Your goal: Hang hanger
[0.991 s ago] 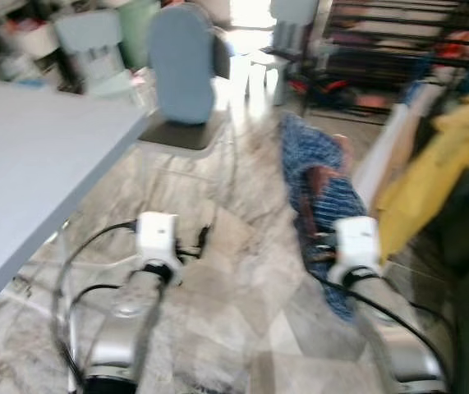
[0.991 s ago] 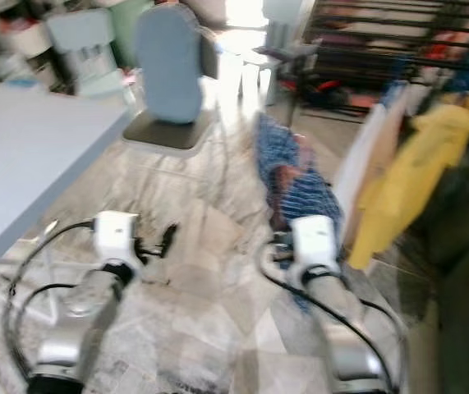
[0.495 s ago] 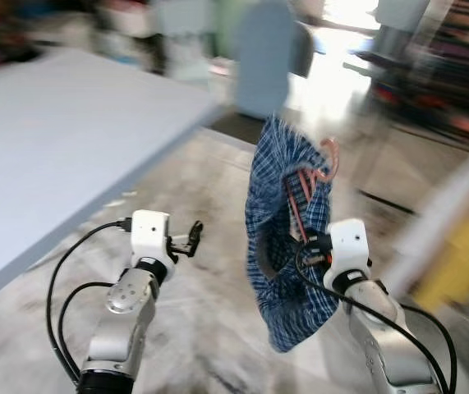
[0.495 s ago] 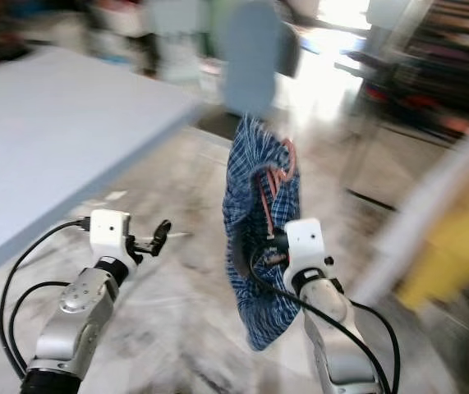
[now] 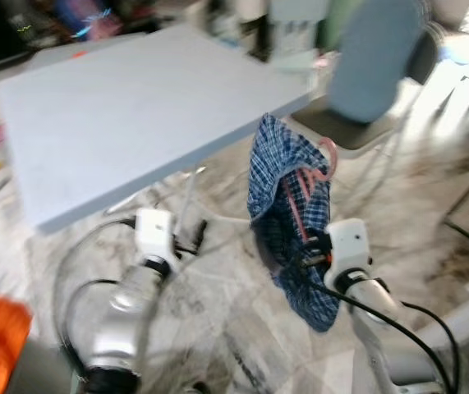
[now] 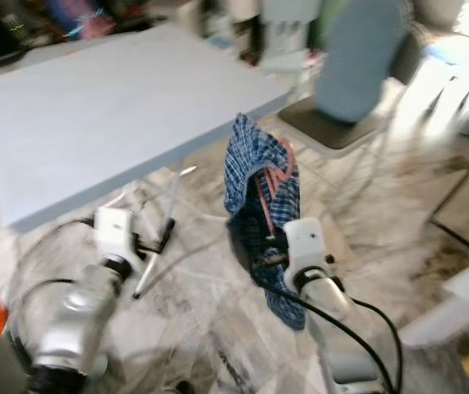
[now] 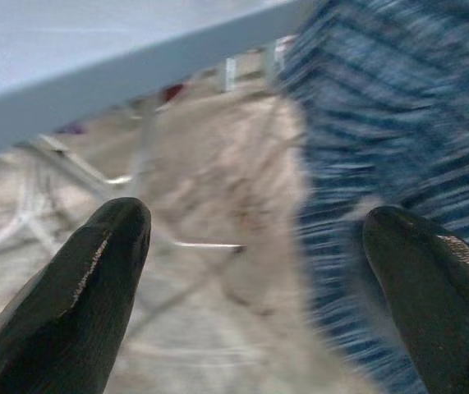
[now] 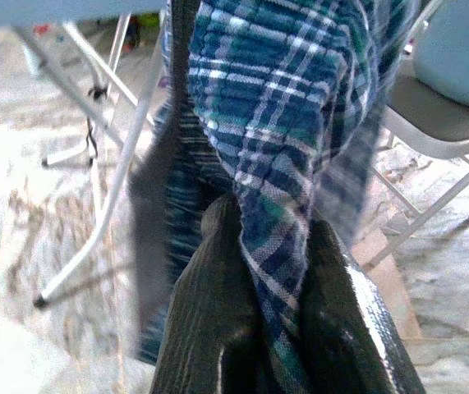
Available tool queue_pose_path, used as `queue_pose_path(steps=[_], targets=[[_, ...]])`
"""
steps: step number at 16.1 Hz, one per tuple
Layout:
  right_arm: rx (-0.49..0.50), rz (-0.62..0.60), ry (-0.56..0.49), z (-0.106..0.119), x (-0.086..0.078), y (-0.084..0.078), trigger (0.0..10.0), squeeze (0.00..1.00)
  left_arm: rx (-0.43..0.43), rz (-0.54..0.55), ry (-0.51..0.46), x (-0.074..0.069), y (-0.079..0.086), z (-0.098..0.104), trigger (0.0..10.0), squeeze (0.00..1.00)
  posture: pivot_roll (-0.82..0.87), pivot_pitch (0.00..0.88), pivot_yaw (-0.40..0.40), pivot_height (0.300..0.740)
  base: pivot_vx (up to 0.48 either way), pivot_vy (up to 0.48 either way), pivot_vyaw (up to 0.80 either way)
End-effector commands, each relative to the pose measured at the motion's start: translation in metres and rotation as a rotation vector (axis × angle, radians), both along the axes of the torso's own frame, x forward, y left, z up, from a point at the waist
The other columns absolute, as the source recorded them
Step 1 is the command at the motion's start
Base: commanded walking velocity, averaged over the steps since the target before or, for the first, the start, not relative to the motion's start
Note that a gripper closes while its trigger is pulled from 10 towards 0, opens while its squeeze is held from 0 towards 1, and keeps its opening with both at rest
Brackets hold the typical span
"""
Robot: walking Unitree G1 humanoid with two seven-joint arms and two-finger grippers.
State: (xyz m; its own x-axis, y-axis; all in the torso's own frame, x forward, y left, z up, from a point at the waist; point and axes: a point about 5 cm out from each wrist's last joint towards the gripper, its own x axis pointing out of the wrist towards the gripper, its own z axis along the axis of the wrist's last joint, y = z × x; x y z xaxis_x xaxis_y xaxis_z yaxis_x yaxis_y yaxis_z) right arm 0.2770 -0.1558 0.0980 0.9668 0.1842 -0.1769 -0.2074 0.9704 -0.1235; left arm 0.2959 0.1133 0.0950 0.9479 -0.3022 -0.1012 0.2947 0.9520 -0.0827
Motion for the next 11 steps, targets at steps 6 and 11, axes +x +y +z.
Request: queue_pose_path(steps=[6, 11], targets=[[0.008, 0.03, -0.034, 0.007, 0.005, 0.005, 10.0, 0.0, 0.041, 0.011, -0.004, -0.001, 0.006, -0.001, 10.0, 0.0, -0.19, 0.094, 0.017, 0.74, 0.0, 0.0, 0.8], [0.039, 0.162, -0.014, 0.018, 0.001, 0.007, 10.0, 0.0, 0.082, -0.027, -0.036, 0.001, 0.006, 0.001, 10.0, 0.0, -0.2, 0.094, 0.027, 0.74, 0.0, 0.0, 0.48]])
